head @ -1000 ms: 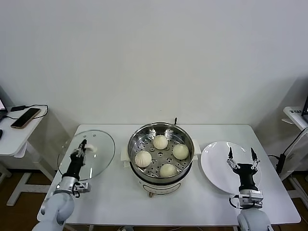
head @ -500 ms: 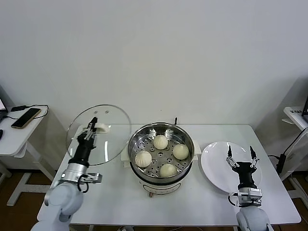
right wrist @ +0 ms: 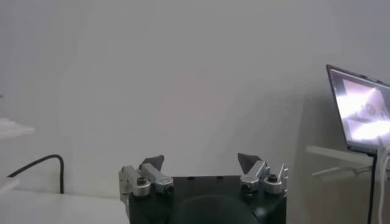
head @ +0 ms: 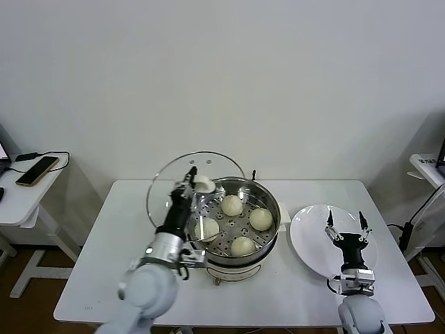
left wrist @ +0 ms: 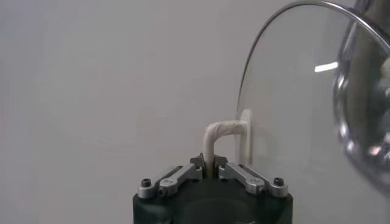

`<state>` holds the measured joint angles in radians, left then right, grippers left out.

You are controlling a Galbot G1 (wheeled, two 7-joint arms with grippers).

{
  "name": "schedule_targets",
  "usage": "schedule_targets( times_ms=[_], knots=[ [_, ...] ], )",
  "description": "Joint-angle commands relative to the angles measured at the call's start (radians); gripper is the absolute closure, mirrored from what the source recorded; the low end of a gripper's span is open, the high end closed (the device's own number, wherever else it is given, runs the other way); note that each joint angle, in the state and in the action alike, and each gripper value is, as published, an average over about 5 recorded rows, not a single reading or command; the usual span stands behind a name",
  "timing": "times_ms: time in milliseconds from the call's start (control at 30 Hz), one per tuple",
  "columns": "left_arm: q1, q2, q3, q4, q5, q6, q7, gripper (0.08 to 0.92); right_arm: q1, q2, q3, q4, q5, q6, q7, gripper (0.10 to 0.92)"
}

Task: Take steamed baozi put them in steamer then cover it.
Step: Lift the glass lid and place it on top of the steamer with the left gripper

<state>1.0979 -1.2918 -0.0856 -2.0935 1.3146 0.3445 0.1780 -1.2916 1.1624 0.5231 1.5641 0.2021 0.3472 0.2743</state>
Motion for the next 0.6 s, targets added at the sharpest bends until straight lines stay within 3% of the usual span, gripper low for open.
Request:
schedule_targets(
  times_ms=[33, 267, 600],
  knots=[
    [-0.069, -0.106, 0.203, 0.079, 0.161, 0.142, 0.151, 0.805, 0.01, 0.009, -0.002, -0.011, -0.003, -0.006, 0.002, 0.203],
    [-0.07, -0.135, 0.244, 0.135, 0.187, 0.202, 0.158, 0.805, 0.024, 0.016, -0.005, -0.029, -0.006, -0.006, 0.002, 0.203],
    [-0.088, -0.168, 0.26, 0.237, 0.16, 0.206, 0.025, 0.805, 0.028, 0.019, 0.0, -0.039, -0.004, -0.009, 0.001, 0.203]
  ],
)
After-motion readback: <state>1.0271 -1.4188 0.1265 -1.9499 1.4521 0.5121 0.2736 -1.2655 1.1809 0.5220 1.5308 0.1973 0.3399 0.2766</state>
